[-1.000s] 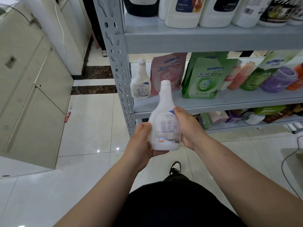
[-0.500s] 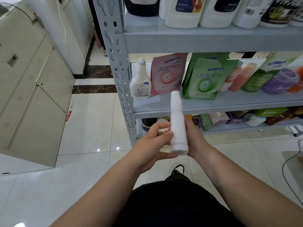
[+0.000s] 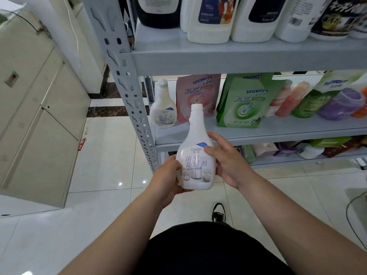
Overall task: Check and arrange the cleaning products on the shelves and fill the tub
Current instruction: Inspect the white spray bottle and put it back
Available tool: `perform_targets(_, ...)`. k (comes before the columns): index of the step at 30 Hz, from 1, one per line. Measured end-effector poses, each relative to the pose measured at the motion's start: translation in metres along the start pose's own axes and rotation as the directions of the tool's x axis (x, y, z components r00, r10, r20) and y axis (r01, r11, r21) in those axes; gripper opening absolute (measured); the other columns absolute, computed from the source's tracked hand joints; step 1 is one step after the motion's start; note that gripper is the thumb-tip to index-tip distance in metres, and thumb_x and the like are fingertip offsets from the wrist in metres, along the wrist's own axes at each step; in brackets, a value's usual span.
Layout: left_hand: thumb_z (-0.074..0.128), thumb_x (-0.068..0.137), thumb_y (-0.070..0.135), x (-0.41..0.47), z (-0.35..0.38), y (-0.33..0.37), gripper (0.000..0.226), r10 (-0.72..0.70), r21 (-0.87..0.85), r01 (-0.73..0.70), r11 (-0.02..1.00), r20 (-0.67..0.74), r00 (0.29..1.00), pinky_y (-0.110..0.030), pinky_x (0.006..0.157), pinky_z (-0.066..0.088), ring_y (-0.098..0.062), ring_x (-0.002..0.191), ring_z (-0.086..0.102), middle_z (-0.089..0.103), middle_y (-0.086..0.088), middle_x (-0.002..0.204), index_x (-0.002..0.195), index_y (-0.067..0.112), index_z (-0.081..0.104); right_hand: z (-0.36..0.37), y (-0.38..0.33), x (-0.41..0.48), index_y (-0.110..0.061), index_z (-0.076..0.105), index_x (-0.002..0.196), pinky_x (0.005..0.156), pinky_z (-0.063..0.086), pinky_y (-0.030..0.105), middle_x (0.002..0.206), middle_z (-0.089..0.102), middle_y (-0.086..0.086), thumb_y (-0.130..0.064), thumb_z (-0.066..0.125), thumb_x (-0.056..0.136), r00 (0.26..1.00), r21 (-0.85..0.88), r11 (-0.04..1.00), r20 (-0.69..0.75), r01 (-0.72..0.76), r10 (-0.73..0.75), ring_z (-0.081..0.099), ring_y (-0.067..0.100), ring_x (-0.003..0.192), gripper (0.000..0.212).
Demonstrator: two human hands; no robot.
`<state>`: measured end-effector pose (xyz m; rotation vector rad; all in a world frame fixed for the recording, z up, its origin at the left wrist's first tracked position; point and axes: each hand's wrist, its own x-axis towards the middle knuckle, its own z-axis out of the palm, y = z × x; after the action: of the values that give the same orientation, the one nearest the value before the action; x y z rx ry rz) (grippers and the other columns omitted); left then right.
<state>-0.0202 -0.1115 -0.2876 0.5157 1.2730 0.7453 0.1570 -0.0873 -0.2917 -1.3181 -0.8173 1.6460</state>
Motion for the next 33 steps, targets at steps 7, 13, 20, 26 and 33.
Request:
perform_targets(7, 0.048, 0.085, 0.013, 0.032, 0.007, 0.007, 0.036, 0.125, 0.151, -0.103, 0.983, -0.140, 0.982, -0.053, 0.074, 0.063, -0.029, 0.091, 0.068, 0.069, -0.013, 0.116, 0.114, 0.026, 0.064, -0.018, -0.007, 0.036, -0.052, 0.054, 0.126, 0.082, 0.061, 0.060, 0.121, 0.066, 0.006, -0.015, 0.066, 0.100, 0.994, -0.230, 0.973, 0.097, -0.018, 0.041, 0.074, 0.030, 0.104, 0.047)
perform_targets(13, 0.048, 0.094, 0.013, 0.058, 0.005, 0.021, 0.043, 0.348, 0.521, -0.235, 0.821, -0.129, 0.929, -0.030, 0.074, 0.052, -0.010, 0.094, 0.062, 0.067, 0.001, 0.111, 0.132, 0.032, 0.054, -0.018, -0.017, 0.077, -0.045, 0.050, 0.122, 0.080, 0.064, 0.050, 0.127, 0.062, -0.006, -0.025, 0.083, 0.086, 0.995, -0.543, 0.835, 0.098, 0.084, -0.036, 0.069, 0.025, 0.108, 0.053)
perform_targets(20, 0.049, 0.100, 0.016, 0.087, -0.018, 0.035, 0.056, 0.552, 0.880, -0.244, 0.407, -0.024, 0.833, -0.032, 0.090, 0.045, -0.025, 0.121, 0.055, 0.051, -0.004, 0.144, 0.154, 0.027, 0.038, 0.004, -0.026, 0.120, -0.030, 0.050, 0.140, 0.089, 0.049, 0.027, 0.126, 0.059, -0.010, -0.016, 0.080, 0.087, 0.947, -0.701, 0.637, 0.246, 0.320, -0.206, 0.061, 0.016, 0.114, 0.063)
perform_targets(26, 0.046, 0.101, 0.024, 0.093, -0.035, 0.038, 0.061, 0.568, 0.998, -0.018, -0.063, 0.050, 0.821, -0.043, 0.101, 0.046, -0.031, 0.131, 0.048, 0.049, -0.008, 0.148, 0.158, 0.013, 0.028, 0.016, -0.016, 0.158, -0.031, 0.048, 0.137, 0.102, 0.050, 0.042, 0.136, 0.059, -0.001, -0.021, 0.079, 0.087, 0.934, -0.776, 0.522, 0.261, 0.353, -0.243, 0.057, 0.023, 0.121, 0.060)
perform_targets(33, 0.061, 0.091, 0.022, 0.088, -0.046, 0.028, 0.057, 0.588, 0.982, -0.045, -0.185, 0.147, 0.796, -0.045, 0.096, 0.049, -0.037, 0.120, 0.057, 0.062, -0.011, 0.131, 0.145, 0.009, 0.049, 0.035, -0.010, 0.173, -0.029, 0.046, 0.134, 0.097, 0.048, 0.038, 0.132, 0.059, 0.000, -0.021, 0.077, 0.089, 0.936, -0.778, 0.525, 0.246, 0.346, -0.253, 0.056, 0.022, 0.118, 0.055)
